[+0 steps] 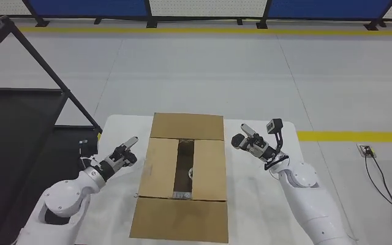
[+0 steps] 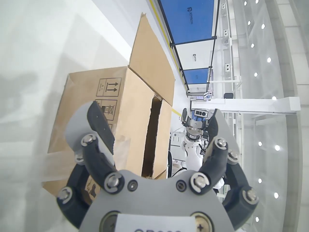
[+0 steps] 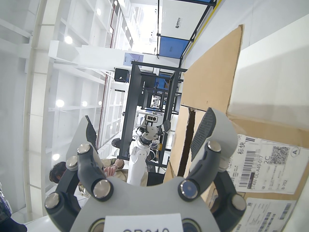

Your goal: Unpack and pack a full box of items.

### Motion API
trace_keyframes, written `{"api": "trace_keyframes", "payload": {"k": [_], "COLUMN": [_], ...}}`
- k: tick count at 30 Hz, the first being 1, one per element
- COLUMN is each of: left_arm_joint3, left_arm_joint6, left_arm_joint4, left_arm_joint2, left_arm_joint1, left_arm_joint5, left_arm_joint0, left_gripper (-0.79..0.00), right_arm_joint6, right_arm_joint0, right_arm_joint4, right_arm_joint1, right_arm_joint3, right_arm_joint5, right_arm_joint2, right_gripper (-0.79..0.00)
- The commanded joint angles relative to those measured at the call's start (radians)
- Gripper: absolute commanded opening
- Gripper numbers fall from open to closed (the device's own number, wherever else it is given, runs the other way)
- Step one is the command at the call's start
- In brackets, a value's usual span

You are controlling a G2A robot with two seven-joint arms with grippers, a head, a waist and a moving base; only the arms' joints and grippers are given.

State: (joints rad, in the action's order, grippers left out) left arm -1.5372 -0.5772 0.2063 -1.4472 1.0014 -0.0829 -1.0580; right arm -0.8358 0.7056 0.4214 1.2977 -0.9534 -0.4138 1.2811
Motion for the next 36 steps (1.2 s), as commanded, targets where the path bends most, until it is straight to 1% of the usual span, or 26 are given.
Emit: {"api": "trace_keyframes", "payload": {"k": [1, 5, 10, 15, 19, 24, 32, 36], "left_arm_joint3": [0.035, 0.101, 0.18, 0.218, 0.221, 0.208, 0.146, 0.123], "left_arm_joint6": [0.003, 0.01, -0.005, -0.024, -0.037, -0.063, -0.072, -0.046], "left_arm_joint4": [-0.004, -0.029, -0.066, -0.068, -0.064, -0.057, -0.06, -0.061], "left_arm_joint2": [0.036, 0.078, 0.123, 0.162, 0.178, 0.183, 0.172, 0.141], "left_arm_joint1": [0.006, 0.015, 0.023, 0.033, 0.039, 0.04, 0.038, 0.035], "left_arm_joint5": [0.008, 0.032, 0.069, 0.1, 0.106, 0.11, 0.105, 0.115], "left_arm_joint0": [0.037, 0.091, 0.142, 0.175, 0.186, 0.182, 0.141, 0.117], "left_gripper": [0.0, 0.0, 0.0, 0.0, 0.0, 0.0, 0.0, 0.0], "right_arm_joint6": [-0.003, -0.006, -0.01, -0.012, -0.012, -0.007, -0.005, -0.026], "right_arm_joint0": [0.004, 0.009, 0.014, 0.021, 0.028, 0.033, 0.025, 0.025], "right_arm_joint4": [-0.002, -0.001, 0.008, 0.009, 0.009, 0.002, -0.006, -0.01], "right_arm_joint1": [-0.002, -0.007, -0.01, -0.014, -0.016, -0.017, -0.016, -0.014], "right_arm_joint3": [-0.003, 0.001, 0.004, 0.004, -0.006, -0.026, -0.063, -0.112], "right_arm_joint5": [0.006, 0.013, 0.013, 0.012, 0.015, 0.021, 0.011, 0.005], "right_arm_joint2": [0.004, 0.014, 0.022, 0.029, 0.03, 0.024, 0.011, -0.006], "right_gripper": [0.0, 0.0, 0.0, 0.0, 0.0, 0.0, 0.0, 0.0]}}
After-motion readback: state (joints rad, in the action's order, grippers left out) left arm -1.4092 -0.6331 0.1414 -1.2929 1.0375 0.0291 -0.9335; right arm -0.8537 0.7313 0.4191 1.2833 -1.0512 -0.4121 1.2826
